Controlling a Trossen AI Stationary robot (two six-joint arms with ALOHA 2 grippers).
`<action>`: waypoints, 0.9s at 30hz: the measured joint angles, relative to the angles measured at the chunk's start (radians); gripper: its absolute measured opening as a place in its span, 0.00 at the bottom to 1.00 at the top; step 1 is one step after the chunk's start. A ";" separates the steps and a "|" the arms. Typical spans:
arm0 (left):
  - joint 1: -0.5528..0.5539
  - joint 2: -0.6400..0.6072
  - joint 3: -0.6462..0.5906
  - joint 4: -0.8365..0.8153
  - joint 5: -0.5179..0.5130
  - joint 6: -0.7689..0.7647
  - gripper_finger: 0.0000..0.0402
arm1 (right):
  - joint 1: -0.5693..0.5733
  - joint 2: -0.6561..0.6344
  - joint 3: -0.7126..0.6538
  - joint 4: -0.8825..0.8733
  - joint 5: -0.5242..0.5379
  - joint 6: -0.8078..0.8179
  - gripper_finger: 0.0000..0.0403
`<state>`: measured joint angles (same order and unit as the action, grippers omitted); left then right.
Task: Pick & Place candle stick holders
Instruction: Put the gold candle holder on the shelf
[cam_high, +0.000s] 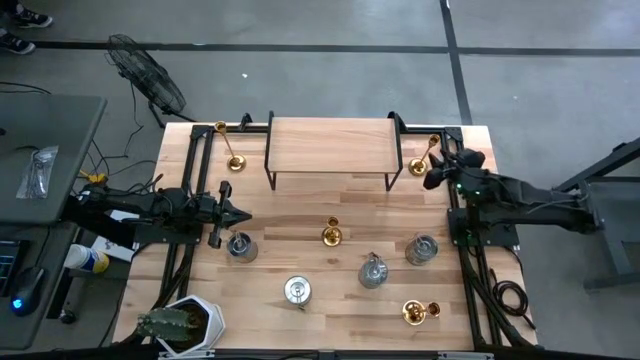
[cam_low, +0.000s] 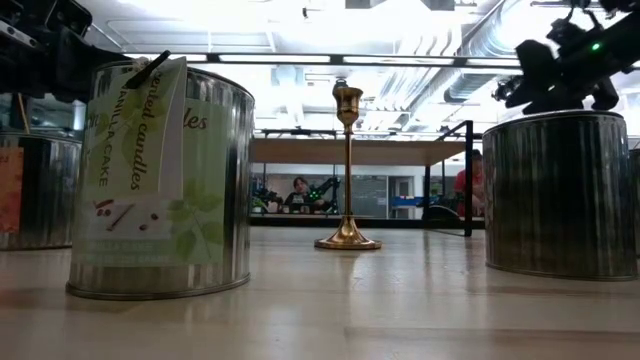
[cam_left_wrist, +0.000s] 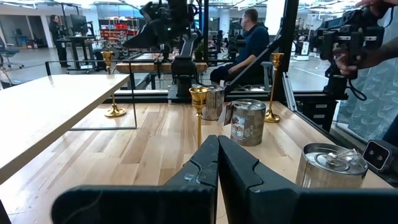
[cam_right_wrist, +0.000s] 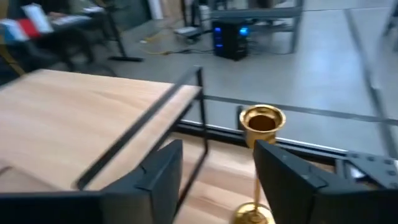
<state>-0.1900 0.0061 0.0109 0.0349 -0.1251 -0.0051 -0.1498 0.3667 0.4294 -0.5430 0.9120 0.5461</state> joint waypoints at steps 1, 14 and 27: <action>0.000 0.000 0.000 0.000 0.000 0.000 0.00 | -0.009 0.022 0.000 0.005 0.005 0.000 0.52; 0.000 0.000 0.000 0.000 0.004 0.000 0.00 | -0.079 0.163 -0.004 0.008 0.057 0.115 0.56; 0.000 0.000 0.000 0.000 0.003 0.000 0.00 | -0.089 0.176 -0.195 0.252 0.116 0.158 0.56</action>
<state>-0.1898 0.0063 0.0109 0.0353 -0.1219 -0.0051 -0.2386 0.5423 0.2340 -0.2913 1.0279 0.7044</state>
